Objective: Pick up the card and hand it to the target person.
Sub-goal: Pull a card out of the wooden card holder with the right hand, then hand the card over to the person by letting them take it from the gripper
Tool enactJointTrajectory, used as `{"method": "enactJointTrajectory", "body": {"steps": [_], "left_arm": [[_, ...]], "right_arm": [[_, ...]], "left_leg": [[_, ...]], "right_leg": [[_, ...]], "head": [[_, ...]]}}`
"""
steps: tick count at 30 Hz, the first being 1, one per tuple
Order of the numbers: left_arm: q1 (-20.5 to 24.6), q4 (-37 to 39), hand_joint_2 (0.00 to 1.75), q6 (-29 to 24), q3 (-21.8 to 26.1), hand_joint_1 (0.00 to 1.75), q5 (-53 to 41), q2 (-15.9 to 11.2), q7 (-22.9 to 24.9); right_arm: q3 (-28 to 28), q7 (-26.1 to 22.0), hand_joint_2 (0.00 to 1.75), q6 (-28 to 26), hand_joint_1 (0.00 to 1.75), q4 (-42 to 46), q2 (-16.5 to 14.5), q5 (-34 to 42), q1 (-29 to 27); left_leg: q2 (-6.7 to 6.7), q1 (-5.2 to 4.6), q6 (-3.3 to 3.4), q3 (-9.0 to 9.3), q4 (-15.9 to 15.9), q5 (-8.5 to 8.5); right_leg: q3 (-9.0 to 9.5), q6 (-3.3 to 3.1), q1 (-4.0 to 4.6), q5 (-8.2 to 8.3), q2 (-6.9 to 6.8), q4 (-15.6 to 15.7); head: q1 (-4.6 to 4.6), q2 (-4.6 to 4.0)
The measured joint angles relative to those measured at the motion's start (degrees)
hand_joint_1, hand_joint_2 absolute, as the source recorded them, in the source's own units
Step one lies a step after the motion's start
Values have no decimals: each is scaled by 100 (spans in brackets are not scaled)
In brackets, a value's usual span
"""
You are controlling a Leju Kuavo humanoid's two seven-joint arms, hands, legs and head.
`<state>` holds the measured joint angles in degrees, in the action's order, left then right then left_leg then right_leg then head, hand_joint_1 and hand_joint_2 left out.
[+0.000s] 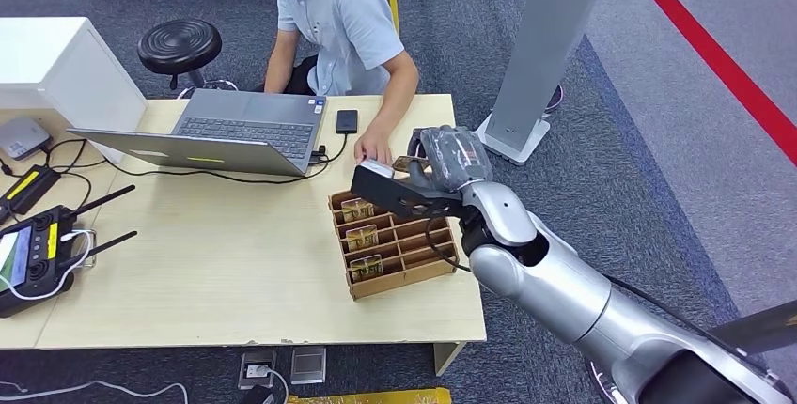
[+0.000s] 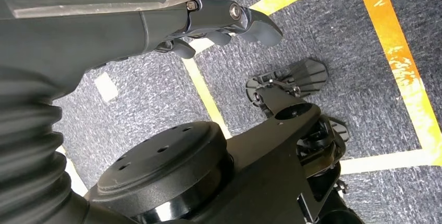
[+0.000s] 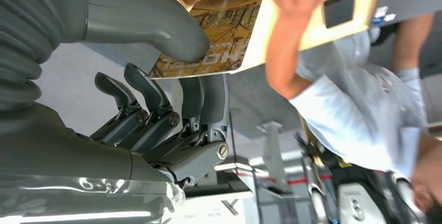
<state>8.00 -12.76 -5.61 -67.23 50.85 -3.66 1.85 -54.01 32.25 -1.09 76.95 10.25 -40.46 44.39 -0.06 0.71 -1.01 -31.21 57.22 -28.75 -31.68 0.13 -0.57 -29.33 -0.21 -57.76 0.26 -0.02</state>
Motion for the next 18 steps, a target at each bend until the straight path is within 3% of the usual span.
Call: {"method": "enactJointTrajectory", "body": {"steps": [5,10,18], "left_arm": [[74,0,175,58,0,0,-61,18,33],[135,0,175,76,-2,0,-125,52,40],[175,0,175,76,-2,0,-163,85,40]], "right_arm": [[-23,-593,175,-477,164,-502,-178,-500,-37],[-51,-786,175,-1602,164,-1134,-328,-1422,-56],[-61,-896,175,-2419,164,-1807,-452,-2224,-86]], "left_leg": [[-2,0,0,-2,0,0],[-2,0,0,-2,0,0],[-1,0,0,-2,0,0]], "right_leg": [[0,0,0,0,-2,0],[0,0,0,0,-1,0],[-2,0,0,0,-1,0]], "head": [[3,0],[6,0],[1,0]]}}
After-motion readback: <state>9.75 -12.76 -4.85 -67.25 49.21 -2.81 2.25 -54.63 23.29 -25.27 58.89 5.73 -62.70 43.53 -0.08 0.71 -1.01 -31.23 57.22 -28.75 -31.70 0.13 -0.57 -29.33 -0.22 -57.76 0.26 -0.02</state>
